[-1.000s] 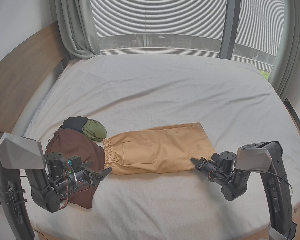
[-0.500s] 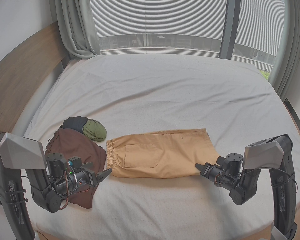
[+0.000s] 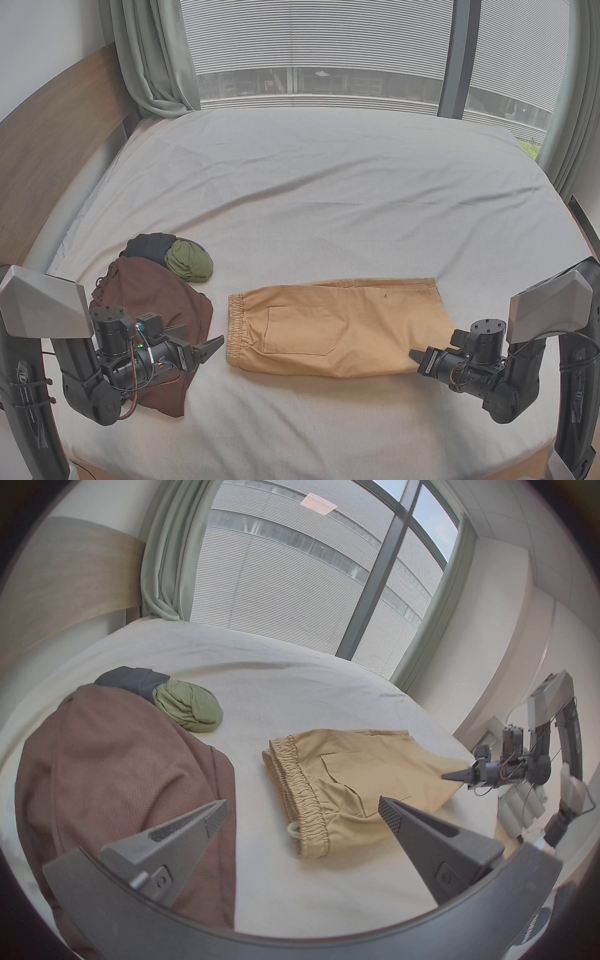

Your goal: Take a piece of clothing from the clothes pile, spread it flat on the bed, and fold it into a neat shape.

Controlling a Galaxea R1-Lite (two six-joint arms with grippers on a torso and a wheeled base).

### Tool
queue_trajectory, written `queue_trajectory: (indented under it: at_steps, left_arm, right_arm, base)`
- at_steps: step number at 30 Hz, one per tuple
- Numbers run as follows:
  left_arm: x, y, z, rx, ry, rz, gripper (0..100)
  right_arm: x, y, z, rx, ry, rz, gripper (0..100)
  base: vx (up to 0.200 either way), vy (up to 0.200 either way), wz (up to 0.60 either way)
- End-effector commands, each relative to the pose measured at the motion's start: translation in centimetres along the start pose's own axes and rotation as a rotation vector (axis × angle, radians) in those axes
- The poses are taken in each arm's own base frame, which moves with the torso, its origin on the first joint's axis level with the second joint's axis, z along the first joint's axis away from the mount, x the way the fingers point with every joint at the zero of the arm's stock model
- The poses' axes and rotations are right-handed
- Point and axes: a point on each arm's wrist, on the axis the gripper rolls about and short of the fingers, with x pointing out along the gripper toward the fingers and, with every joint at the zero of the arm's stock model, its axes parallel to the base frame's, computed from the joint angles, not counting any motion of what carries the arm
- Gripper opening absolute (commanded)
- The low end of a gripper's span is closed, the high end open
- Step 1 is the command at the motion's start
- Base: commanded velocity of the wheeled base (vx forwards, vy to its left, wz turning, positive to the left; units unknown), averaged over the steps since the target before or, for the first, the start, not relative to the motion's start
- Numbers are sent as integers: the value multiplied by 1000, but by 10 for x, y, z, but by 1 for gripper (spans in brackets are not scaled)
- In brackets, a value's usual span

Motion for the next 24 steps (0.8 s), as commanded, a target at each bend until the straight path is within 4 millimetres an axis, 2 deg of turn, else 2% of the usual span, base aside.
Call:
queue_trajectory:
  at_steps: [1,6,7,12,16,24]
  left_arm:
    - [-2,-4,0,-36,5,-26,100]
    - [-4,-6,-4,-60,28,-42,100]
    - [-3,-9,-5,-79,34,-48,100]
    - [0,-14,-3,-145,23,-42,100]
    - [5,-18,0,-244,13,-47,100]
    - [17,-17,-2,-292,2,-32,100]
  right_arm:
    - [-7,-1,-4,1,24,-14,0]
    - [-4,-5,-8,6,35,-25,0]
    - [-4,-5,-10,6,45,-25,100]
    - [-5,-5,-11,7,48,-29,100]
    - [-29,0,-20,4,120,-28,100]
    - [-64,19,-28,-26,192,33,100]
  base:
    - [0,0,0]
    - [0,0,0]
    - [0,0,0]
    - [0,0,0]
    - [0,0,0]
    - [0,0,0]
